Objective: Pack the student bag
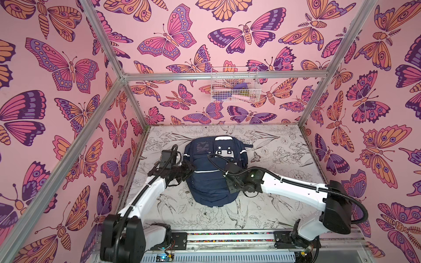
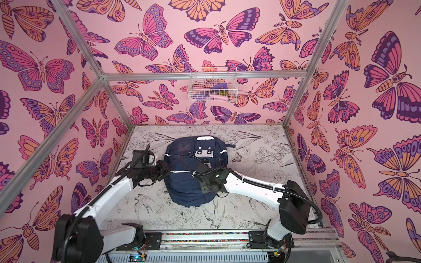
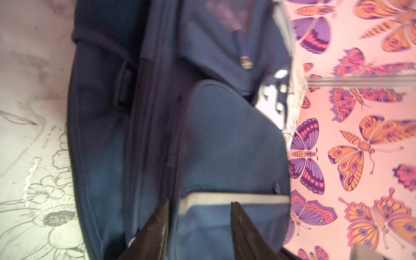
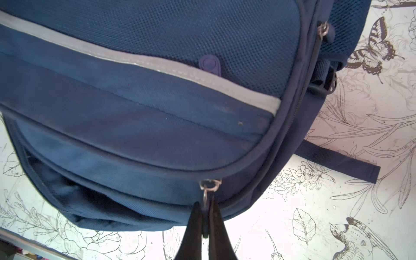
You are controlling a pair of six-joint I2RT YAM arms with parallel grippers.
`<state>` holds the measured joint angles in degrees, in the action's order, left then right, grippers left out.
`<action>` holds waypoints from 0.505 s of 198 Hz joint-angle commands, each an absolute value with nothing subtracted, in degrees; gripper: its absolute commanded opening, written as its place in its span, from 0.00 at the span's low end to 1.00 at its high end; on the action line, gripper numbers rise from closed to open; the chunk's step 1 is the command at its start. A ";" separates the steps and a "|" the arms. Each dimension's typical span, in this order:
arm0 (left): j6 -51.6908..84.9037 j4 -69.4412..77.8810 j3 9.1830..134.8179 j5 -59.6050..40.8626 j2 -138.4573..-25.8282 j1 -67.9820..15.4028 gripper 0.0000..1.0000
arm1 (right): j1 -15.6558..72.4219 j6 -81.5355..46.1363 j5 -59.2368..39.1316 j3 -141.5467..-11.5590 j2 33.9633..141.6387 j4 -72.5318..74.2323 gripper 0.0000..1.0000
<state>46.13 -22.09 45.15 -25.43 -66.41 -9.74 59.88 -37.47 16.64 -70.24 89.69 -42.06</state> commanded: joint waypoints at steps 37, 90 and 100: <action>40.13 -27.82 46.77 -14.67 -58.80 -25.01 0.59 | 60.56 -37.88 14.94 -72.86 88.04 -42.19 0.00; 54.17 -20.15 46.25 -20.65 -64.85 -31.38 0.62 | 60.47 -38.49 14.94 -71.83 87.11 -41.20 0.00; 56.51 -17.96 45.39 -21.64 -64.99 -31.64 0.64 | 60.47 -38.75 14.93 -71.48 86.94 -40.91 0.00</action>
